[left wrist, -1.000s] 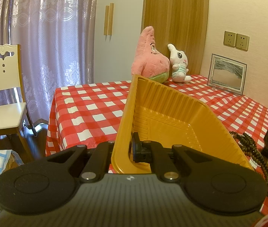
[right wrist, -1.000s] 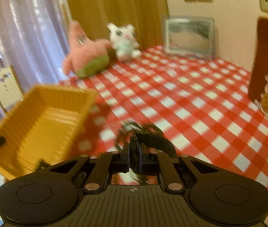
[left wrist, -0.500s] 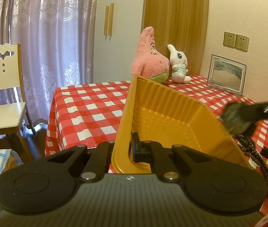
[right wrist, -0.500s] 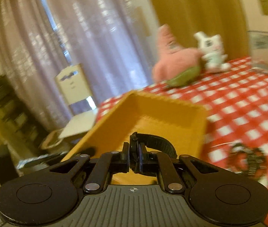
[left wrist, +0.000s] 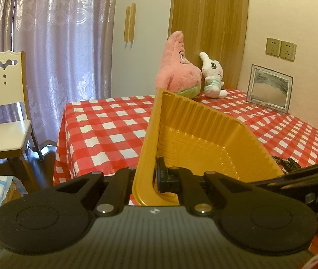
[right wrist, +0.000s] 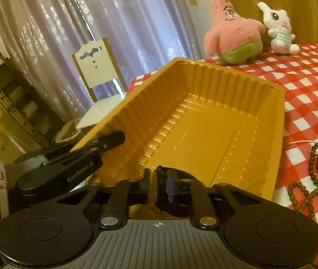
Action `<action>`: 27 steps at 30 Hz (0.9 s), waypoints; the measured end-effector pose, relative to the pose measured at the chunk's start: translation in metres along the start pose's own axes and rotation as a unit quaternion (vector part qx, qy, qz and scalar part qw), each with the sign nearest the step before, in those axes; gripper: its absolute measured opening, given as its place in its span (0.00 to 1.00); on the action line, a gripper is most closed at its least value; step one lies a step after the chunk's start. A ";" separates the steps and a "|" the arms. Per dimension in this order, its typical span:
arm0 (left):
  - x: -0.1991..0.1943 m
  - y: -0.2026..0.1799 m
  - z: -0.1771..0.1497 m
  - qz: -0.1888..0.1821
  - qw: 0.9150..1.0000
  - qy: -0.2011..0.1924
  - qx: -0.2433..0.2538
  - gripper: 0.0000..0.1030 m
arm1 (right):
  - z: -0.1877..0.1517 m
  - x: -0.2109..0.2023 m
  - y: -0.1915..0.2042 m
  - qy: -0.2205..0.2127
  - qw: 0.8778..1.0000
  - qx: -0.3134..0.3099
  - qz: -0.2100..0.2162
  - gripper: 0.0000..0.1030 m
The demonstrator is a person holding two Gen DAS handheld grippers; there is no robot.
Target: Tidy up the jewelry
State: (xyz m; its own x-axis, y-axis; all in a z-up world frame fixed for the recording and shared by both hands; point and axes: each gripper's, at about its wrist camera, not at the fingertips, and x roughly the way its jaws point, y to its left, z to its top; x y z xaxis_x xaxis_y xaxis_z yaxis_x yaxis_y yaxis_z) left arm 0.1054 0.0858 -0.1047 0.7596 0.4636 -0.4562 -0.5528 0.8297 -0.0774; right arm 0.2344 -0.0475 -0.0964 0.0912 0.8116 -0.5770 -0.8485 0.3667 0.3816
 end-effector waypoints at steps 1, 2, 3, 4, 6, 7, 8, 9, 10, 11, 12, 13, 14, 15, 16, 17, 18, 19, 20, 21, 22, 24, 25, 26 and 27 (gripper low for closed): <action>0.000 0.000 0.000 0.000 1.000 0.000 -0.001 0.05 | 0.000 -0.008 -0.002 -0.006 1.000 0.004 0.001 0.32; 0.000 0.000 0.000 0.000 1.000 0.001 -0.001 0.05 | 0.001 -0.016 -0.004 -0.015 1.000 0.009 0.001 0.33; 0.000 0.000 0.000 0.000 1.000 0.000 0.000 0.05 | 0.002 -0.025 -0.006 -0.025 1.000 0.017 -0.002 0.33; 0.000 0.000 -0.001 0.000 1.000 0.000 0.000 0.05 | 0.003 -0.036 -0.011 -0.034 0.999 0.025 -0.009 0.33; 0.000 0.001 -0.001 0.000 1.000 0.000 -0.001 0.05 | 0.002 -0.056 -0.022 -0.049 0.998 0.034 -0.027 0.34; 0.000 0.000 -0.001 0.000 1.000 0.000 -0.001 0.05 | 0.002 -0.069 -0.032 -0.057 0.997 0.040 -0.045 0.34; 0.000 0.000 -0.001 0.000 1.000 0.000 -0.001 0.05 | 0.000 -0.078 -0.042 -0.059 0.995 0.044 -0.064 0.34; 0.000 0.000 0.000 0.001 1.000 0.000 -0.002 0.05 | -0.002 -0.088 -0.055 -0.059 0.993 0.050 -0.085 0.34; 0.000 0.000 -0.001 0.000 1.000 0.000 -0.001 0.05 | -0.004 -0.097 -0.067 -0.058 0.991 0.055 -0.106 0.34; 0.000 0.000 -0.001 0.000 1.000 0.000 -0.001 0.05 | -0.007 -0.105 -0.079 -0.058 0.988 0.061 -0.126 0.34; 0.000 0.000 -0.001 0.000 1.000 0.000 0.000 0.05 | -0.011 -0.113 -0.092 -0.055 0.985 0.068 -0.148 0.34; 0.000 0.000 -0.001 0.000 1.000 0.000 -0.001 0.05 | -0.015 -0.121 -0.108 -0.046 0.981 0.076 -0.173 0.34; 0.000 0.000 -0.001 0.000 1.000 0.000 0.000 0.05 | -0.019 -0.126 -0.120 -0.037 0.977 0.082 -0.191 0.34; 0.000 0.000 -0.001 0.000 1.000 0.001 0.000 0.05 | -0.023 -0.131 -0.133 -0.031 0.974 0.086 -0.209 0.34; 0.001 0.001 -0.001 0.000 1.000 0.001 0.000 0.05 | -0.028 -0.135 -0.142 -0.024 0.970 0.086 -0.225 0.34; 0.001 0.000 -0.001 0.001 1.000 0.001 0.000 0.05 | -0.032 -0.137 -0.148 -0.018 0.968 0.084 -0.235 0.34; 0.001 0.000 -0.001 0.001 1.000 0.001 0.000 0.05 | -0.036 -0.138 -0.156 -0.009 0.966 0.079 -0.245 0.34; 0.001 0.000 -0.001 0.001 1.000 0.001 0.001 0.05 | -0.041 -0.139 -0.160 -0.002 0.965 0.074 -0.251 0.34; 0.001 0.000 -0.001 0.001 1.000 0.001 0.001 0.05 | -0.043 -0.138 -0.164 0.005 0.965 0.069 -0.254 0.34; 0.001 0.000 -0.001 0.001 1.000 0.001 0.002 0.05 | -0.045 -0.136 -0.166 0.011 0.965 0.064 -0.255 0.34; 0.002 0.000 -0.001 0.001 1.000 0.001 0.003 0.05 | -0.047 -0.133 -0.169 0.018 0.965 0.056 -0.256 0.34; 0.002 0.000 -0.001 0.001 1.000 0.001 0.005 0.05 | -0.048 -0.124 -0.172 0.030 0.965 0.042 -0.257 0.34; 0.002 0.000 -0.001 0.002 1.000 0.002 0.006 0.05 | -0.049 -0.118 -0.172 0.034 0.964 0.032 -0.261 0.34; 0.003 0.000 -0.001 0.002 1.000 0.002 0.006 0.05 | -0.051 -0.113 -0.175 0.037 0.964 0.026 -0.262 0.34; 0.003 0.000 -0.001 0.002 1.000 0.002 0.006 0.05 | -0.049 -0.108 -0.177 0.040 0.964 0.021 -0.262 0.34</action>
State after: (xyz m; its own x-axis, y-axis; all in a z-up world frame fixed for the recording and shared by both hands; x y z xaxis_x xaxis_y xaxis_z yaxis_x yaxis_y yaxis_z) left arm 0.1072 0.0868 -0.1068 0.7555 0.4658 -0.4607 -0.5517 0.8316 -0.0639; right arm 0.3488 -0.2223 -0.1372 0.4602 0.4724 -0.7517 -0.6739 0.7371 0.0506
